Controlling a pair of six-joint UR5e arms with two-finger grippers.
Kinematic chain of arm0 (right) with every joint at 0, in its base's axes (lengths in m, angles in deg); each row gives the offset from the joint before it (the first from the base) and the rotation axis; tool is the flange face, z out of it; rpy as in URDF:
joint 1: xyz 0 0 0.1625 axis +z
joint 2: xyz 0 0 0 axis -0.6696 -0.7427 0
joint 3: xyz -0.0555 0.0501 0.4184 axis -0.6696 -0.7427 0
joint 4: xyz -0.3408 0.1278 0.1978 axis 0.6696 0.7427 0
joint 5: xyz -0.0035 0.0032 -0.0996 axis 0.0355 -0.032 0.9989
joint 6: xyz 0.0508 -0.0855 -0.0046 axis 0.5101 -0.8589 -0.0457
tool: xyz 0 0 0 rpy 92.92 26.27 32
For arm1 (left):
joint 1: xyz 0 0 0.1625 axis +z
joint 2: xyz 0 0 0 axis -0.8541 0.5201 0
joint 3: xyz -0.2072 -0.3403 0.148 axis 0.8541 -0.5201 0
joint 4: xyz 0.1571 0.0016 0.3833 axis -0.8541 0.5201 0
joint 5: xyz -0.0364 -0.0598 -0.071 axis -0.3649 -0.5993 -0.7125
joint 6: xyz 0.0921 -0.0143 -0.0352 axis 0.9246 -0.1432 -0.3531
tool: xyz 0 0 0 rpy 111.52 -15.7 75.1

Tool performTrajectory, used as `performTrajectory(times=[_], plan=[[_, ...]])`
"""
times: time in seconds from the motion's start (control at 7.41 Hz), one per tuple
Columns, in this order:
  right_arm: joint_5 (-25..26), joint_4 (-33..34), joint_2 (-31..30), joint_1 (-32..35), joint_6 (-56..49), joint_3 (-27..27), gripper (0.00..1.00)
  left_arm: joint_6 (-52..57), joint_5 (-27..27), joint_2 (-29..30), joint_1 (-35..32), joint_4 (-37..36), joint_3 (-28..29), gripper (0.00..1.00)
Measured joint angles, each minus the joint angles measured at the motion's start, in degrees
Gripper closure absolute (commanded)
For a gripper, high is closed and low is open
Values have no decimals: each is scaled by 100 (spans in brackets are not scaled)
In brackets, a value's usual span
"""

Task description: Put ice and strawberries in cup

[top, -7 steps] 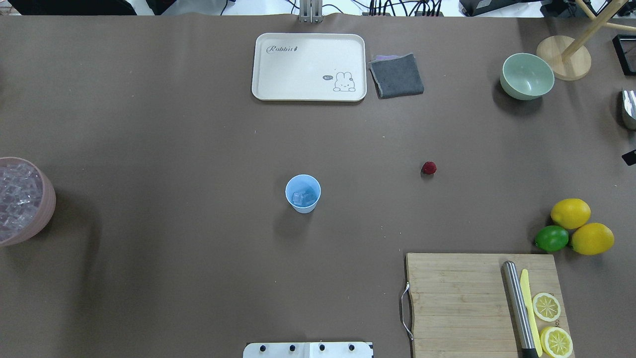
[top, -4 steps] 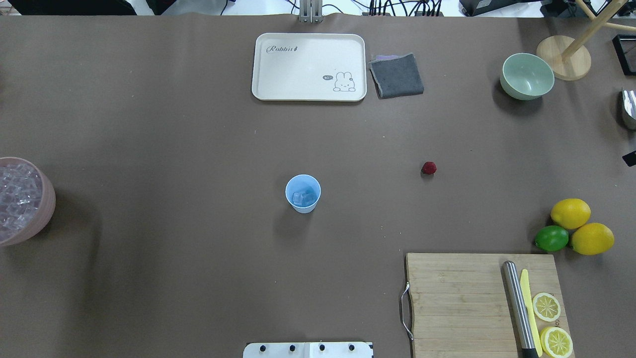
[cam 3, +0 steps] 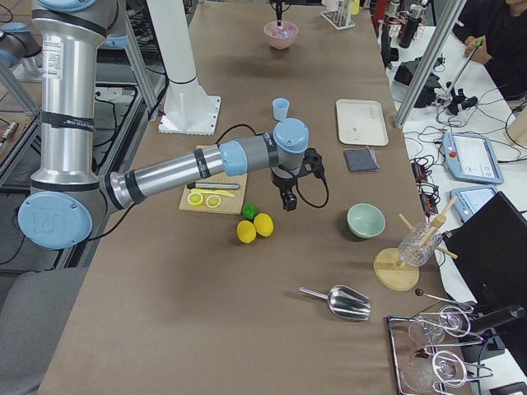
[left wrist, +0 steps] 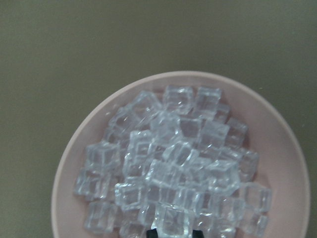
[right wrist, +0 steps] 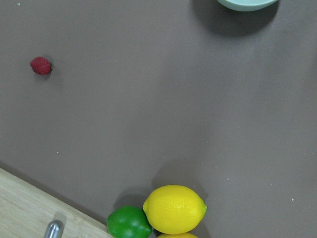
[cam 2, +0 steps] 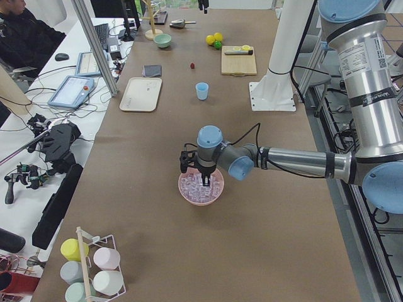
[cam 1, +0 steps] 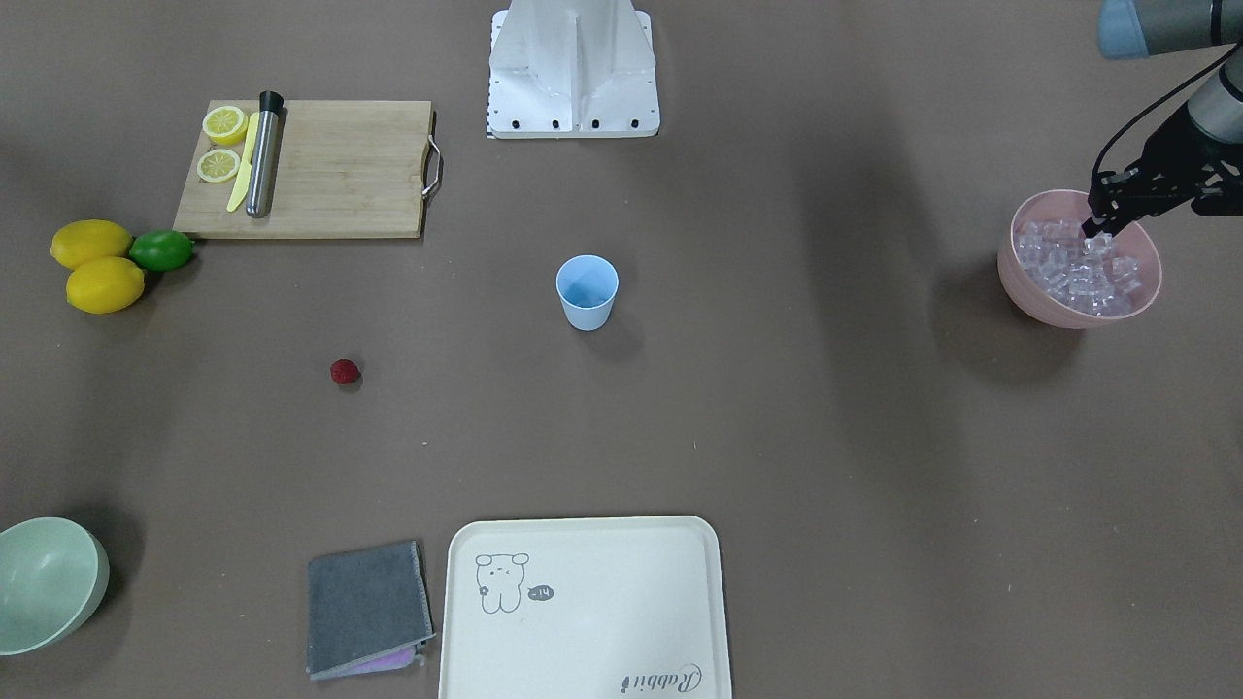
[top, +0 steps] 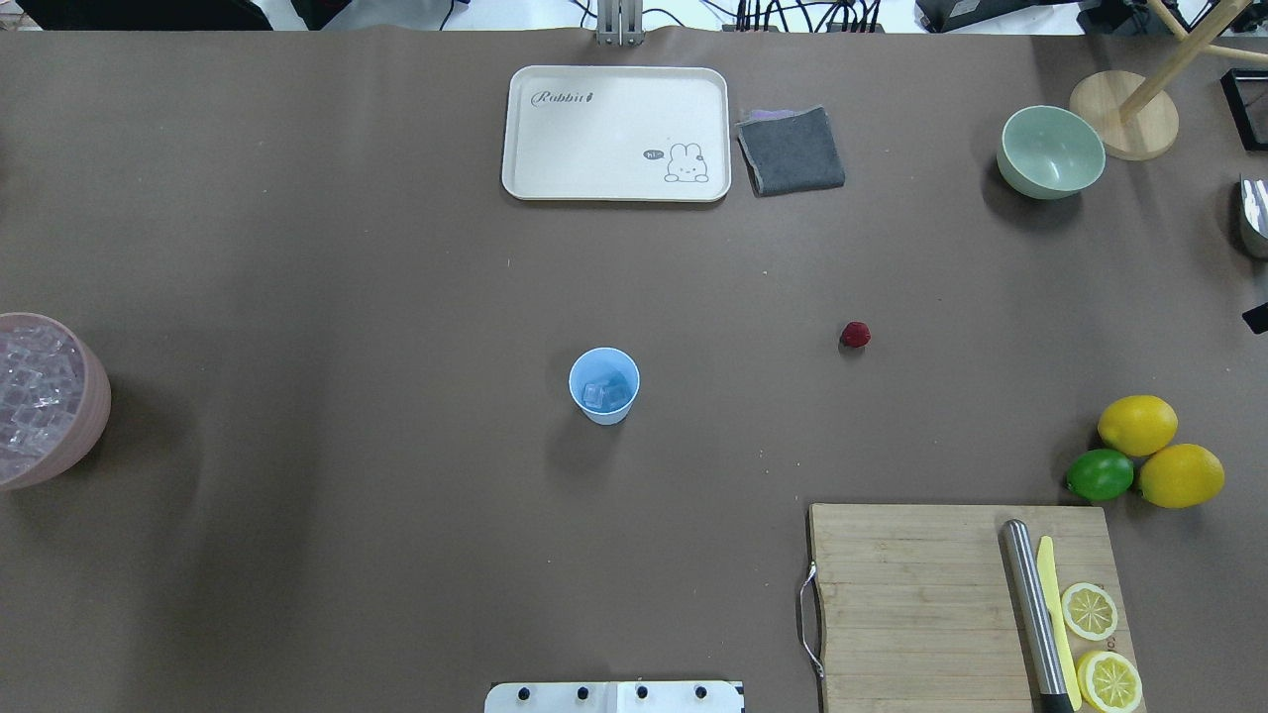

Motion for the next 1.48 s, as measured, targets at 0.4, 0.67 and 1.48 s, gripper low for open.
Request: performTrajectory(times=[0.4, 0.67, 1.48], plan=[[0, 1, 4, -4, 2, -12, 0, -329, 26, 1377, 433, -578, -9, 100], [0, 1, 30, -8, 6, -17, 0, -1206, 112, 2555, 1032, -1349, 6, 100], [9, -3, 103, -29, 0, -20, 0, -3366, 1505, 5548, 2954, -2993, 857, 100]])
